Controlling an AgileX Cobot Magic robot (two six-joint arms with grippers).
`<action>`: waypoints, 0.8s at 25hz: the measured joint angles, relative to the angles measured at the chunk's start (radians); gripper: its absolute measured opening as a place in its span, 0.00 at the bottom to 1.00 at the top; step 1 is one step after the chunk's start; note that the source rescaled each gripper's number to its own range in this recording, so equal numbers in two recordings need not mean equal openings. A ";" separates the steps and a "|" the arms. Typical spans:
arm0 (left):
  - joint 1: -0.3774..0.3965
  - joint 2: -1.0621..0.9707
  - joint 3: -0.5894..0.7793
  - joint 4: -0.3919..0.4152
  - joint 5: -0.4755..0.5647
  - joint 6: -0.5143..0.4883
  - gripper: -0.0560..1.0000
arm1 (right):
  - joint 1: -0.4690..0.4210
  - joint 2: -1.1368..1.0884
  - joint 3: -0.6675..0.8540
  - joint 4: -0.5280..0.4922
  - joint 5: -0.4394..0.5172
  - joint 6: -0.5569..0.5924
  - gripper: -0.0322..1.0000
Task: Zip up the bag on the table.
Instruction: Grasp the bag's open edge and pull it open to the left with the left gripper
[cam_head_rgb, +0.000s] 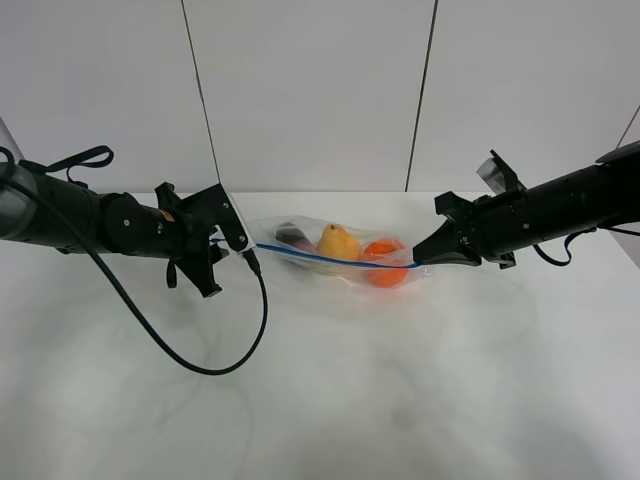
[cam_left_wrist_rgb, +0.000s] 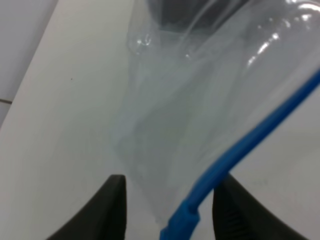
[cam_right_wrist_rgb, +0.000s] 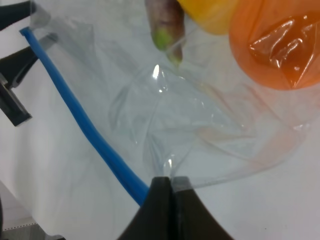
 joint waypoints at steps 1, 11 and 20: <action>0.001 0.000 0.000 0.000 -0.001 -0.018 0.87 | 0.000 0.000 0.000 -0.001 0.000 0.000 0.03; 0.001 0.000 0.000 -0.002 -0.003 -0.390 0.87 | 0.000 0.000 0.000 -0.015 -0.001 -0.002 0.03; 0.005 0.000 0.000 -0.003 0.034 -0.649 0.87 | 0.000 0.000 0.000 -0.038 -0.004 -0.003 0.03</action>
